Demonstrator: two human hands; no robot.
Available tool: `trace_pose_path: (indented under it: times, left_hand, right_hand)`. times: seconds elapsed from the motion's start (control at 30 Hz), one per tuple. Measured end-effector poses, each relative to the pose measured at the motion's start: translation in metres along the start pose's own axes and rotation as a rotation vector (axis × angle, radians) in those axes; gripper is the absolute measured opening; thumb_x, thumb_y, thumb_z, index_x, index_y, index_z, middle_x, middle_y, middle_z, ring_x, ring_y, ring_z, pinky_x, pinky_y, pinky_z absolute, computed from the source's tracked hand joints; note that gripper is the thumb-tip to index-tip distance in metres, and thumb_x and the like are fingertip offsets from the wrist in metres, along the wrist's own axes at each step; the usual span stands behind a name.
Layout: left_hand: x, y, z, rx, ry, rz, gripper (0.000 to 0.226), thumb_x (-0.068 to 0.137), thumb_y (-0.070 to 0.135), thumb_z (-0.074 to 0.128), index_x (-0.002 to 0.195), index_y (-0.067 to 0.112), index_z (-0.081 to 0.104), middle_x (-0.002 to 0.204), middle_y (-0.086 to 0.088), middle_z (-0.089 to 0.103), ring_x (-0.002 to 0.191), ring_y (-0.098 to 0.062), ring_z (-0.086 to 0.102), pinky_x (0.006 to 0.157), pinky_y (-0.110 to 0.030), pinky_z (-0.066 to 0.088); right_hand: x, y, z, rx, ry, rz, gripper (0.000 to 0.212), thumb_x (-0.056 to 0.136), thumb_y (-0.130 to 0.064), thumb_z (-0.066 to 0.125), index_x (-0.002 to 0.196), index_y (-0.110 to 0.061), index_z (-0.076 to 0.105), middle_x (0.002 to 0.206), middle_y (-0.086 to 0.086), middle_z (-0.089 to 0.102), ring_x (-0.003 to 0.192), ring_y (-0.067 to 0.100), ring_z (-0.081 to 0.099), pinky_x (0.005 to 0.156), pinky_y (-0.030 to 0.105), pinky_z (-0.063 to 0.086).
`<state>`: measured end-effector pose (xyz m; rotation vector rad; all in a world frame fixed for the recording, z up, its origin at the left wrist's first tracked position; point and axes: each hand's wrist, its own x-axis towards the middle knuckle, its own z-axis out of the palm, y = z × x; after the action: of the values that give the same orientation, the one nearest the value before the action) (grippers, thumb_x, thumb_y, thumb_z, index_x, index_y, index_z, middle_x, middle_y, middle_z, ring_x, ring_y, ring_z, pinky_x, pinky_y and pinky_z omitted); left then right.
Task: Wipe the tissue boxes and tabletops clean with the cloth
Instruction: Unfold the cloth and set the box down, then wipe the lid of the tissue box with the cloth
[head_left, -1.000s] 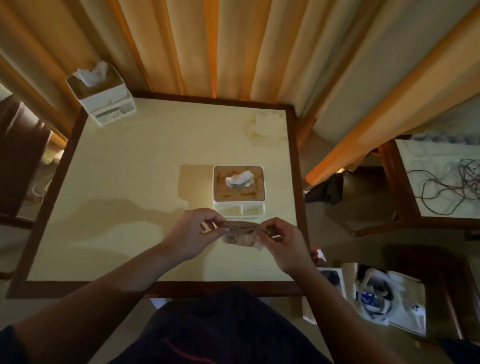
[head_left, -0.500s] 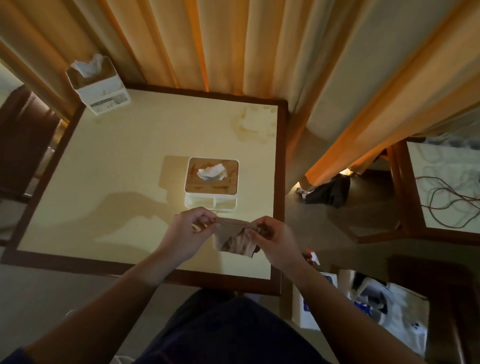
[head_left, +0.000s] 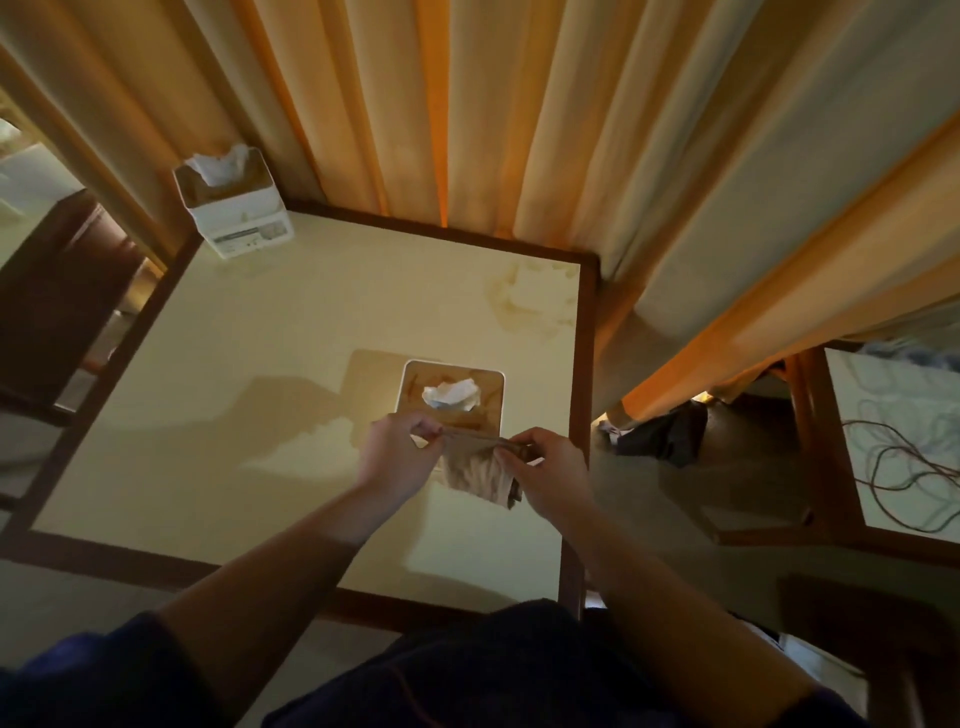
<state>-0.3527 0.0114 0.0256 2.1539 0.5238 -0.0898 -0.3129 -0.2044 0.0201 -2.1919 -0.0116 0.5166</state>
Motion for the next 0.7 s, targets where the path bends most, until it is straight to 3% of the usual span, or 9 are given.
trace_pose_path:
  times: [0.07,0.2,0.33,0.4,0.47,0.57,0.67,0.7]
  left_hand:
    - [0.013,0.003,0.005,0.036,0.020,-0.031,0.003,0.086,0.019,0.080,0.087,0.022,0.079,0.082,0.012,0.073,0.075,-0.004,0.066,0.058,-0.007,0.039]
    - [0.030,0.007,0.016,0.187,0.014,-0.066,0.003,0.086,0.028,0.078,0.085,0.026,0.078,0.087,0.009,0.075,0.083,-0.017,0.068,0.063,-0.025,0.044]
    - [0.035,0.007,0.028,0.280,0.020,-0.065,0.016,0.090,0.033,0.074,0.073,0.031,0.072,0.083,0.011,0.071,0.078,-0.018,0.065,0.061,-0.026,0.046]
    - [0.037,0.005,0.031,0.278,0.016,-0.052,0.016,0.091,0.034,0.072,0.074,0.033,0.074,0.081,0.013,0.070,0.076,-0.016,0.065,0.060,-0.025,0.047]
    - [0.039,0.002,0.032,0.285,0.010,-0.040,0.023,0.090,0.031,0.070,0.067,0.033,0.068,0.076,0.014,0.064,0.072,-0.016,0.061,0.054,-0.023,0.038]
    - [0.038,0.002,0.031,0.297,-0.002,-0.028,0.027,0.089,0.028,0.068,0.064,0.029,0.057,0.074,0.010,0.059,0.072,-0.022,0.058,0.054,-0.027,0.031]
    - [0.037,0.001,0.026,0.274,0.097,0.109,0.003,0.089,0.027,0.072,0.088,0.027,0.075,0.093,0.004,0.072,0.082,-0.025,0.066,0.064,-0.030,0.046]
    - [0.037,-0.002,0.026,0.337,0.150,0.219,0.008,0.088,0.025,0.074,0.096,0.025,0.076,0.101,0.002,0.071,0.088,-0.026,0.065,0.070,-0.033,0.049]
  right_hand:
    - [0.012,-0.002,0.003,-0.028,0.029,0.022,0.015,0.096,-0.040,0.076,0.098,-0.026,0.072,0.085,-0.009,0.072,0.072,0.010,0.071,0.059,0.027,0.059]
    - [0.028,0.001,0.007,-0.089,0.068,0.096,0.016,0.098,-0.042,0.072,0.100,-0.027,0.069,0.084,-0.008,0.074,0.067,0.010,0.073,0.061,0.032,0.064]
    - [0.032,0.002,0.016,-0.212,0.095,0.081,0.028,0.100,-0.044,0.066,0.123,-0.029,0.059,0.113,-0.009,0.072,0.089,0.007,0.070,0.070,0.030,0.063]
    - [0.033,0.001,0.021,-0.339,0.148,0.008,0.038,0.100,-0.044,0.063,0.134,-0.028,0.053,0.129,-0.007,0.060,0.105,0.012,0.065,0.077,0.033,0.061]
    - [0.033,0.000,0.026,-0.487,0.224,-0.184,0.034,0.100,-0.040,0.062,0.131,-0.025,0.059,0.133,-0.002,0.055,0.115,0.019,0.058,0.074,0.035,0.060]
    - [0.037,0.003,0.034,-0.633,0.195,-0.518,0.017,0.096,-0.023,0.068,0.113,-0.020,0.073,0.114,0.001,0.067,0.099,0.026,0.061,0.064,0.038,0.058]
    - [0.041,0.004,0.042,-0.692,0.152,-0.579,0.026,0.084,-0.011,0.082,0.107,-0.021,0.079,0.105,0.000,0.075,0.086,0.028,0.064,0.060,0.038,0.058]
    - [0.042,0.002,0.043,-0.708,0.153,-0.566,0.026,0.082,-0.011,0.083,0.106,-0.022,0.080,0.103,-0.001,0.075,0.086,0.028,0.064,0.061,0.037,0.057]
